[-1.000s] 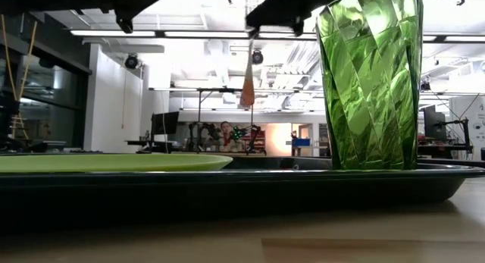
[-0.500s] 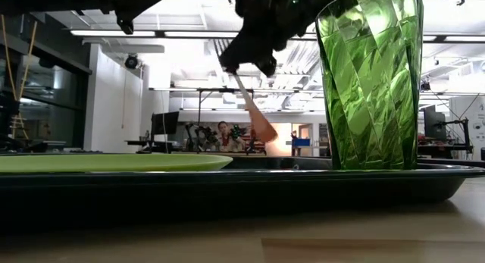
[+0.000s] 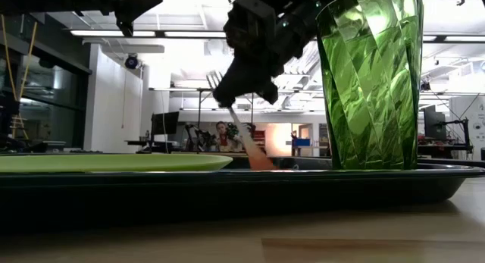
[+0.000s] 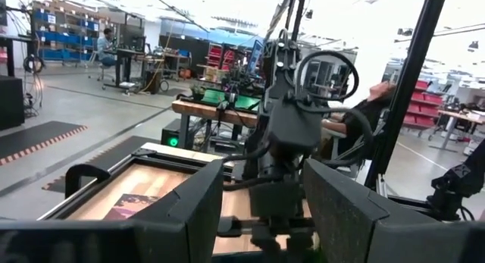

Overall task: Pick and place plate/cup/fork/spoon on tray
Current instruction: Put the orange fork on the black tray to the right of the green plate, then move the green cup on the black tray to the top left of the green plate

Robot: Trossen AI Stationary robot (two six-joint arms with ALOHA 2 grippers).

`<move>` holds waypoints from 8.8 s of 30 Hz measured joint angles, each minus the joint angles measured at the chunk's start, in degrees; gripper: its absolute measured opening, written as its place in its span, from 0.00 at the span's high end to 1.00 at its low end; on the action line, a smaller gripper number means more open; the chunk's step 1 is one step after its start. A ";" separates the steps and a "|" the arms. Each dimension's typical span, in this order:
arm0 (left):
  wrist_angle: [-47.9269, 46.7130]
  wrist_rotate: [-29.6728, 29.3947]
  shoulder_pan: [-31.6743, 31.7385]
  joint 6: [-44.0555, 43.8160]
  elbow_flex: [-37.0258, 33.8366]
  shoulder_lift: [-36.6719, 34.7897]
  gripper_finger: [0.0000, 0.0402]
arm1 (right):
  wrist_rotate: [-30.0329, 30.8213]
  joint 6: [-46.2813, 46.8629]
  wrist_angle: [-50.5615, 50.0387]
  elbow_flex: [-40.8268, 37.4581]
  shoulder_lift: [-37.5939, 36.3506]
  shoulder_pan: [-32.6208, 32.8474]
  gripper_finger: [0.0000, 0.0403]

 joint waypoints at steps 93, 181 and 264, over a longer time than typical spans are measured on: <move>-1.95 -0.09 0.04 0.07 -0.02 0.02 0.57 | 28.27 7.74 -39.91 -0.20 -20.65 21.80 0.62; -1.93 -0.02 0.02 0.01 -0.02 0.02 0.57 | 25.39 10.26 -31.06 1.57 -16.04 30.88 0.62; -4.42 -1.00 0.02 0.84 -0.02 0.02 0.57 | 22.64 15.14 -36.24 -1.14 -15.54 26.25 0.62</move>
